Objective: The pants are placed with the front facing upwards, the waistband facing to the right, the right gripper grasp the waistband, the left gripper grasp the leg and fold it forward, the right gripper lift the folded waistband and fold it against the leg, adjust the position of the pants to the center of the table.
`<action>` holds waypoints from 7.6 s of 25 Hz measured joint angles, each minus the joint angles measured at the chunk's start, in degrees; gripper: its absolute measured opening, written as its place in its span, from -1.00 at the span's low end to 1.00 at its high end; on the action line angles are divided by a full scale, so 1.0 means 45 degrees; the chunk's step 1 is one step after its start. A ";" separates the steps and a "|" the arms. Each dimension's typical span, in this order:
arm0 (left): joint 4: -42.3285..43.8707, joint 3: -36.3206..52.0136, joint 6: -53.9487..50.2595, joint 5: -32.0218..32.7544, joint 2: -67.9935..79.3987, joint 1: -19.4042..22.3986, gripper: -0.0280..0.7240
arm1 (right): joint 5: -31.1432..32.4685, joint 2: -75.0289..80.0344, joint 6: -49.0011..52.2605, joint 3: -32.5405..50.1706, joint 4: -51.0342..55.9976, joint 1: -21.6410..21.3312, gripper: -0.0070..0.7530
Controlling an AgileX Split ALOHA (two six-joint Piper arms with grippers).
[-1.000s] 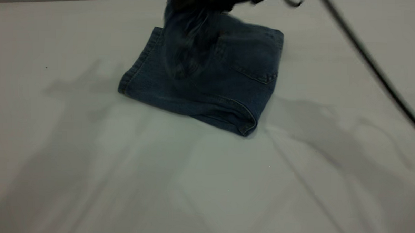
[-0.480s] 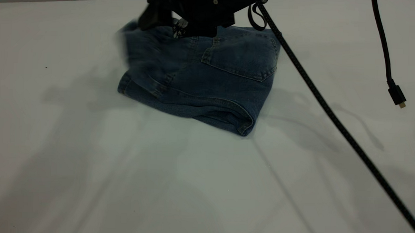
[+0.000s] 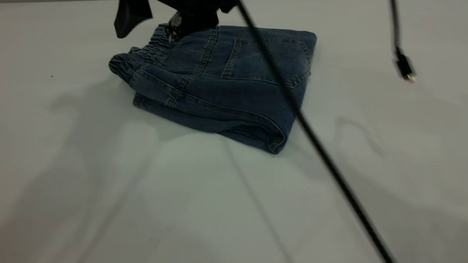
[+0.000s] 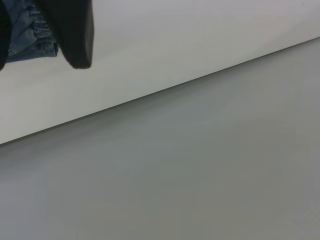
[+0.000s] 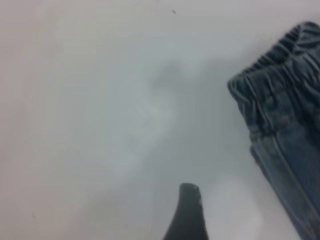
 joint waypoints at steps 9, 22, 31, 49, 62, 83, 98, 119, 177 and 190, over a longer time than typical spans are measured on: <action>-0.0013 0.0000 0.0000 -0.0237 0.0000 0.0000 -0.18 | 0.4967 0.2282 1.0761 -0.5100 -0.7323 0.0086 0.39; -0.0310 0.0000 0.0000 0.0140 0.0000 0.0000 -0.18 | 0.4196 0.4524 1.8687 -0.6096 -0.6194 0.0064 0.27; -0.0310 0.0000 0.0000 0.0311 0.0000 0.0000 -0.18 | 0.4710 0.4980 1.8020 -0.6223 -0.6258 0.0156 0.26; -0.0310 0.0000 0.0000 0.0379 0.0000 0.0000 -0.18 | 0.7823 0.5003 1.1117 -0.6310 -0.7939 0.1248 0.26; -0.0269 0.0006 0.0062 0.0472 -0.1712 0.0000 -0.18 | 0.8488 0.2612 0.7663 -0.6347 -0.8031 0.1622 0.26; -0.4619 -0.0006 0.4787 0.9099 -0.8266 0.0000 -0.18 | 0.9053 -0.9410 0.3933 -0.4178 -0.7812 0.1806 0.01; -0.7237 0.5164 0.5577 0.9141 -1.0318 0.0000 -0.15 | 0.9027 -1.5844 0.4056 0.6756 -0.8822 0.1811 0.01; -0.7266 1.0757 0.4987 0.8475 -1.4528 0.0000 0.03 | 0.7094 -2.4119 0.6050 1.5948 -0.9203 0.1811 0.07; -0.7312 1.0770 0.4962 0.8522 -1.8438 0.5378 0.03 | 0.7329 -2.8982 0.5889 1.6078 -0.9080 -0.6793 0.07; -0.7312 1.0770 0.4952 0.8532 -1.8438 0.5378 0.03 | 0.7329 -2.8982 0.5889 1.6078 -0.9080 -0.6793 0.07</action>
